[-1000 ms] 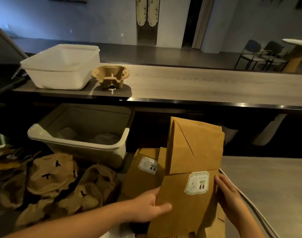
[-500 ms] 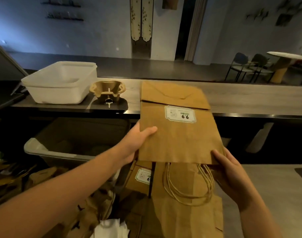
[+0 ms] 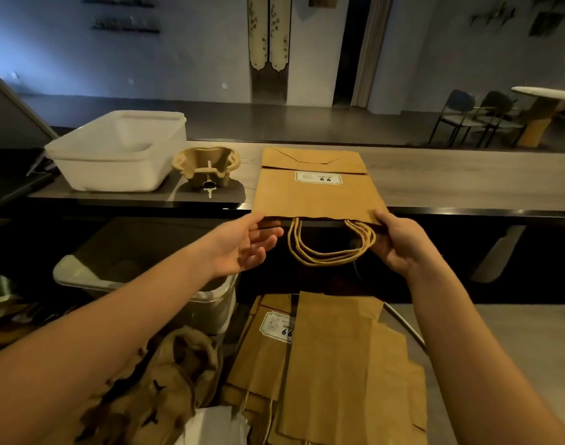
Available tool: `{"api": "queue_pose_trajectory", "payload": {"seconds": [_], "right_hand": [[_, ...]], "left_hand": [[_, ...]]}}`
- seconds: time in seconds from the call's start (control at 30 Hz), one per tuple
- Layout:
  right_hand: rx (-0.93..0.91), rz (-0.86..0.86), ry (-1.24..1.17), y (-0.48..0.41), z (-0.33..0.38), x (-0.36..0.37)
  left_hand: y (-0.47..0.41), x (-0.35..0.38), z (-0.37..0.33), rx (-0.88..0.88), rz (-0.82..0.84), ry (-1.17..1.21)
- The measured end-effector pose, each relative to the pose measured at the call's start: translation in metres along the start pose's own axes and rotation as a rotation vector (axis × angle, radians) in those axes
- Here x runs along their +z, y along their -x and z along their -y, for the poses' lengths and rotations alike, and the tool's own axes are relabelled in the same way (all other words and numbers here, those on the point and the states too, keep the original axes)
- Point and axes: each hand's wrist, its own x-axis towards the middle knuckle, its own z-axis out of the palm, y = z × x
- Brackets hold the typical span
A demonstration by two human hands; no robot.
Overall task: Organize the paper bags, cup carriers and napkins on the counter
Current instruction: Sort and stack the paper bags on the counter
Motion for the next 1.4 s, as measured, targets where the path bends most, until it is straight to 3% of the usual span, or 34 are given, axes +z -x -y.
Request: {"api": "queue_pose_trajectory", "payload": {"seconds": [0.13, 0.23, 0.33, 0.4, 0.47, 0.6, 0.7, 0.8, 0.9, 1.0, 1.1, 1.23, 1.4], "right_hand": [[-0.003, 0.060, -0.119, 0.009, -0.007, -0.010], [-0.034, -0.044, -0.021, 0.011, -0.038, -0.032], [-0.060, -0.244, 0.581, 0.007, -0.095, -0.066], [-0.022, -0.212, 1.094, 0.001, -0.134, -0.087], [-0.011, -0.162, 1.364, 0.002, -0.161, -0.096], [-0.085, -0.252, 1.375, 0.015, -0.188, -0.099], [-0.066, -0.270, 1.293, 0.024, -0.196, -0.099], [0.058, -0.308, 1.030, 0.025, -0.193, -0.105], [0.186, -0.364, 0.682, 0.027, -0.181, -0.116], [0.221, -0.377, 0.366, 0.034, -0.170, -0.130], [0.223, -0.427, 0.264, 0.038, -0.161, -0.140], [0.252, -0.425, 0.367, 0.039, -0.158, -0.145], [0.328, -0.350, 0.554, 0.039, -0.164, -0.140]], "left_hand": [[-0.007, 0.001, 0.007, 0.039, -0.007, 0.026], [-0.008, -0.001, 0.020, 0.116, -0.031, 0.086], [-0.011, -0.003, 0.057, 0.097, -0.102, 0.101], [-0.015, -0.004, 0.089, -0.036, -0.108, 0.024], [-0.019, -0.002, 0.119, -0.184, -0.095, -0.132], [-0.027, 0.008, 0.157, -0.263, -0.062, -0.359], [-0.031, 0.013, 0.164, -0.287, 0.055, -0.330], [-0.032, 0.012, 0.164, -0.309, 0.216, -0.345], [-0.036, 0.000, 0.167, -0.317, 0.274, -0.444], [-0.038, -0.015, 0.170, -0.216, 0.086, -0.589], [-0.040, -0.025, 0.172, -0.116, -0.152, -0.732], [-0.043, -0.031, 0.177, -0.138, -0.209, -0.779], [-0.041, -0.020, 0.181, -0.089, -0.220, -1.090]]}}
